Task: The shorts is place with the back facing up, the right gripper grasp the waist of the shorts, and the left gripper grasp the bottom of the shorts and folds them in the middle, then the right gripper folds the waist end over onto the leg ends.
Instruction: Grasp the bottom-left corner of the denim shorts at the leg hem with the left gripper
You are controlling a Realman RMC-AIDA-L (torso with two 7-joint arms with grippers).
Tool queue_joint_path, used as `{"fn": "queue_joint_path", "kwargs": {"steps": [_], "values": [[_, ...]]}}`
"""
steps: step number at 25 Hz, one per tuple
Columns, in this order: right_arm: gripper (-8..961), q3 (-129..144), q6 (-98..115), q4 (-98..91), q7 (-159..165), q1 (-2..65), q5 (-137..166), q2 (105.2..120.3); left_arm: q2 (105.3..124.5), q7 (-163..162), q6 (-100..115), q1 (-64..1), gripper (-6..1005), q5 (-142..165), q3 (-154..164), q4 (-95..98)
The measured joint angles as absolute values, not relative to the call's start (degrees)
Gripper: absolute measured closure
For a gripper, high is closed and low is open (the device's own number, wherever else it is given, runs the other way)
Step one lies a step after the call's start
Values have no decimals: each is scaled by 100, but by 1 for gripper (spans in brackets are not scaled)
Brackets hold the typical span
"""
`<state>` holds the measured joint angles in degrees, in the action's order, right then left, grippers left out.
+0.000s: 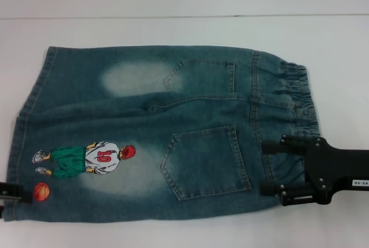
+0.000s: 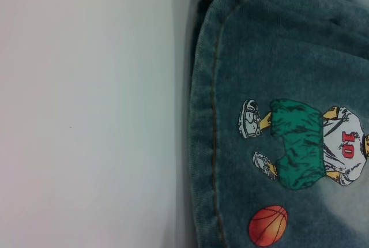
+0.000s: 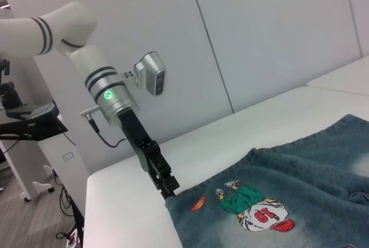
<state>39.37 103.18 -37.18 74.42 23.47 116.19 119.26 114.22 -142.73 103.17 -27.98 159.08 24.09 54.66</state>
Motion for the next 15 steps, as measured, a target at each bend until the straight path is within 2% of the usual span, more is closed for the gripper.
{"fn": "queue_joint_path", "kwargs": {"steps": [15], "values": [[6, 3938, 10318, -3711, 7435, 2338, 11622, 11926, 11454, -14262, 10129, -2964, 126, 15866, 2408, 5265]]}}
